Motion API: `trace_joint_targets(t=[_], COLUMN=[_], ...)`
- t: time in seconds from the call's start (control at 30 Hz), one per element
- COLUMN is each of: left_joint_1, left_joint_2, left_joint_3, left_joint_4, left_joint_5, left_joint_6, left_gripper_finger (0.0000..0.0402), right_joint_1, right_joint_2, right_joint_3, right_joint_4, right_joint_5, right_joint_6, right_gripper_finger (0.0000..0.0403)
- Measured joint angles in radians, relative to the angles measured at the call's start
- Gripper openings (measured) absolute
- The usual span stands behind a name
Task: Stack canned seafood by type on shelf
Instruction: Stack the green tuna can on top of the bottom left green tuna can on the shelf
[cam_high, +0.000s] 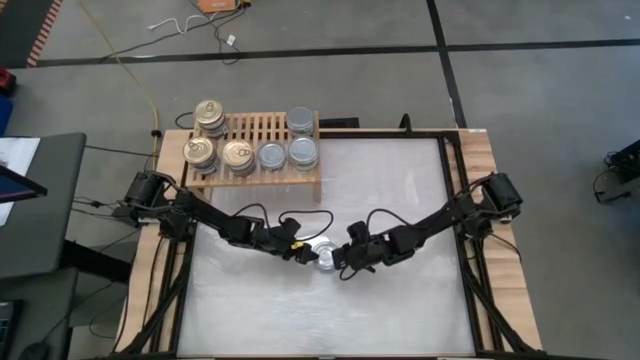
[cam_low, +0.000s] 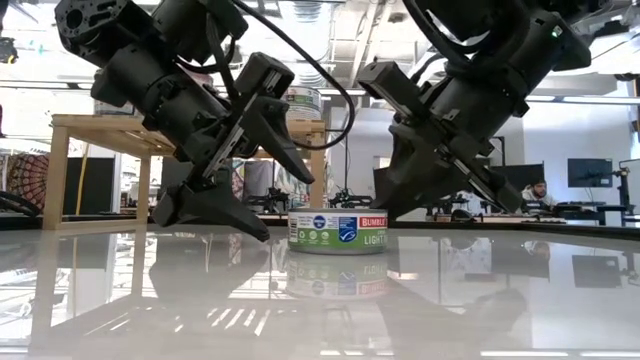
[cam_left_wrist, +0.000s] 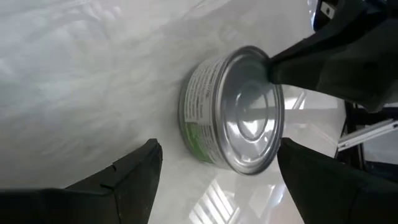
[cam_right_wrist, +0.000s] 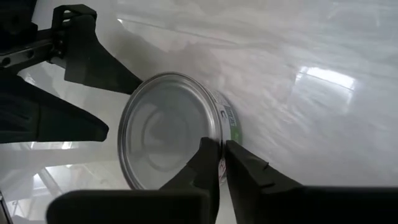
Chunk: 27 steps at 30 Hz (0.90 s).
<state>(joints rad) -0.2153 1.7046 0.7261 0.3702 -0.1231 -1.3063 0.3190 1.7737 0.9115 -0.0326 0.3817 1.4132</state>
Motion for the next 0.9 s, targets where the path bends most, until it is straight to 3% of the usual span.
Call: trace_joint_targets(t=[0.27, 0.5, 0.9], left_joint_1=[0.004, -0.002, 0.005], left_joint_2=[0.003, 0.079, 0.071], left_joint_3=[0.000, 0.002, 0.001], left_joint_4=[0.000, 0.097, 0.098], left_joint_5=[0.009, 0.010, 0.009], left_joint_6=[-0.010, -0.110, -0.096], left_gripper_finger=[0.0306, 0.0306, 0.0306], right_joint_1=[-0.001, -0.001, -0.001], right_joint_2=[0.000, 0.000, -0.001], right_joint_3=[0.000, 0.000, 0.001], right_joint_4=[0.002, 0.001, -0.009], right_joint_5=[-0.009, -0.012, -0.014], right_joint_6=[0.000, 0.012, 0.020], right_gripper_finger=[0.0054, 0.0054, 0.0052])
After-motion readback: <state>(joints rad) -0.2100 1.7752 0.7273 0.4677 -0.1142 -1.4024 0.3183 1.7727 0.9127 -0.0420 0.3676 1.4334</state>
